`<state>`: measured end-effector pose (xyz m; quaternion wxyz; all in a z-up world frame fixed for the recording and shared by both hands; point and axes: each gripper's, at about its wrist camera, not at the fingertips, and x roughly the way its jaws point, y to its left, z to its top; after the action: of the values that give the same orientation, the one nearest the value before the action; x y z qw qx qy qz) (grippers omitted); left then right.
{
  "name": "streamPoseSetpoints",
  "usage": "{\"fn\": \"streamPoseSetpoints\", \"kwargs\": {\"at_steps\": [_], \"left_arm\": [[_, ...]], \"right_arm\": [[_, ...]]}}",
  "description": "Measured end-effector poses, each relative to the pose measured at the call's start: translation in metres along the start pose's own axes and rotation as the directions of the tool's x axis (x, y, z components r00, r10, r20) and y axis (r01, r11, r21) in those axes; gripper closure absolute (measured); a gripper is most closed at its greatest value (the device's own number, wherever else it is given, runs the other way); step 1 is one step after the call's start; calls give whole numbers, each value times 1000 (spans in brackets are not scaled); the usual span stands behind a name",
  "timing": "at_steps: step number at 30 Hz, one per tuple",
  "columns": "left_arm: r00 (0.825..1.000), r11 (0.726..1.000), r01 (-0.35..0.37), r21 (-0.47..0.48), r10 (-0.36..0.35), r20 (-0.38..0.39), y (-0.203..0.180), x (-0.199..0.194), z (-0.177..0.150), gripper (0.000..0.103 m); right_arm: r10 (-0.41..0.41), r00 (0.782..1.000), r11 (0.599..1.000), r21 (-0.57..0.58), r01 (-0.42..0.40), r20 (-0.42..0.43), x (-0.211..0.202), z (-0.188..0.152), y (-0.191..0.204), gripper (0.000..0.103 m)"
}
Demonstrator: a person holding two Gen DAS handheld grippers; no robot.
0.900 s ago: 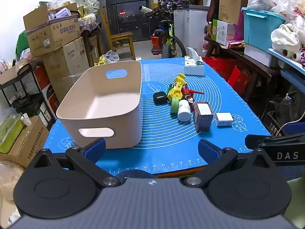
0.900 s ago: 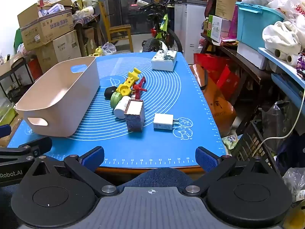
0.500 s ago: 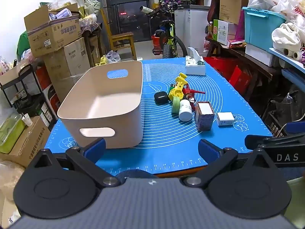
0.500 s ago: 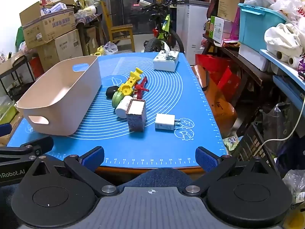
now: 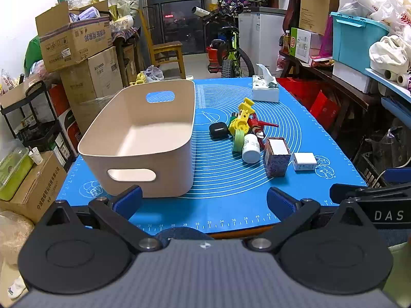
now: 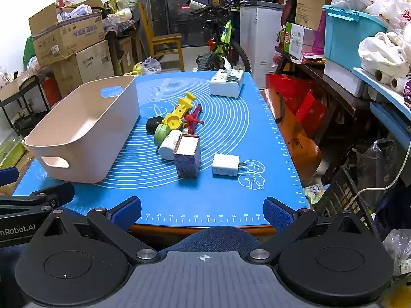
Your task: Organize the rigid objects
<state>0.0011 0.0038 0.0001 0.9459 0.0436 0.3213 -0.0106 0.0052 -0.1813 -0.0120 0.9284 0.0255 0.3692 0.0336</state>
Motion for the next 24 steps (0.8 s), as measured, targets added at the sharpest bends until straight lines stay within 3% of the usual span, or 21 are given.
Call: {"fn": "streamPoseSetpoints", "kwargs": {"at_steps": [24], "left_arm": [[1000,1000,0,0,0,1,0,0,0,2]], "right_arm": [[1,1000,1000,-1,-1,-2,0,-1,2,3]]}}
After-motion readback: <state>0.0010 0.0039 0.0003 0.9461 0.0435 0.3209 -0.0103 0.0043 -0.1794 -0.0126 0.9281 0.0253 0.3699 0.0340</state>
